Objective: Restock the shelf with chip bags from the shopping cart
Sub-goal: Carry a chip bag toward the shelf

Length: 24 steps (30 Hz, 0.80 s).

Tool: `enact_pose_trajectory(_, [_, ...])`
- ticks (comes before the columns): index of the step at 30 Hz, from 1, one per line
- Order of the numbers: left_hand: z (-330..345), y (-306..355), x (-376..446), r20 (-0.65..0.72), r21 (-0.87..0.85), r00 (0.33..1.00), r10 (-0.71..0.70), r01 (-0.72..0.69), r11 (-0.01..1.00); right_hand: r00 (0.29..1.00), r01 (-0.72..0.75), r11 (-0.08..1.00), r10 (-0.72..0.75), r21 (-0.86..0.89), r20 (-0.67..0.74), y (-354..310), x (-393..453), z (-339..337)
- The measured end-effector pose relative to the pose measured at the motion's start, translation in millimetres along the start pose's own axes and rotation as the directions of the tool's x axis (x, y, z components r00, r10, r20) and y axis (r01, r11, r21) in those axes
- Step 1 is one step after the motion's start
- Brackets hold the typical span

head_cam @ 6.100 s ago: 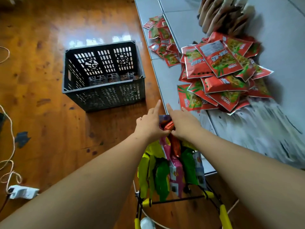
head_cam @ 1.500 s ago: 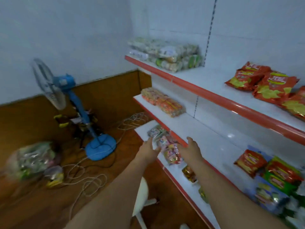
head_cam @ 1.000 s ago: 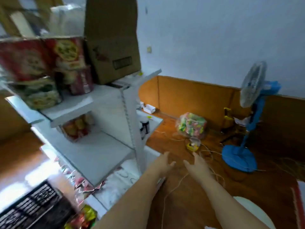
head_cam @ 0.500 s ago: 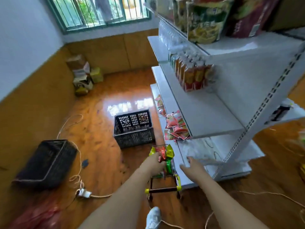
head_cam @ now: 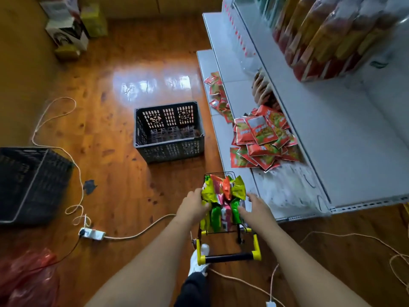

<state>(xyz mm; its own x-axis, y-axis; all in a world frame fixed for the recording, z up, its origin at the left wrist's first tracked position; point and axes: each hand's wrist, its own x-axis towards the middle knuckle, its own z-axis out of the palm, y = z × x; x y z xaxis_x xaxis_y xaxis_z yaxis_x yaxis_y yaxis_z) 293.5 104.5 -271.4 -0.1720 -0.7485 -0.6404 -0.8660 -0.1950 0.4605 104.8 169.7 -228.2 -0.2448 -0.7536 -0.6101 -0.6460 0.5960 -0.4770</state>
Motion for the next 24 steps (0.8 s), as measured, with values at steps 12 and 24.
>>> enact_pose_trajectory(12, [86.3, -37.0, 180.2, 0.037, -0.082, 0.996, -0.078, 0.081, 0.993, 0.995, -0.073, 0.996, 0.069, 0.055, 0.067, 39.9, 164.9, 105.4])
enact_pose_trajectory(24, [122.7, -56.5, 240.7, 0.075, -0.130, 0.985, -0.157, 0.166, 0.978, 0.947, -0.249, 0.960, 0.214, 0.126, 0.240, 41.2, 244.5, 162.8])
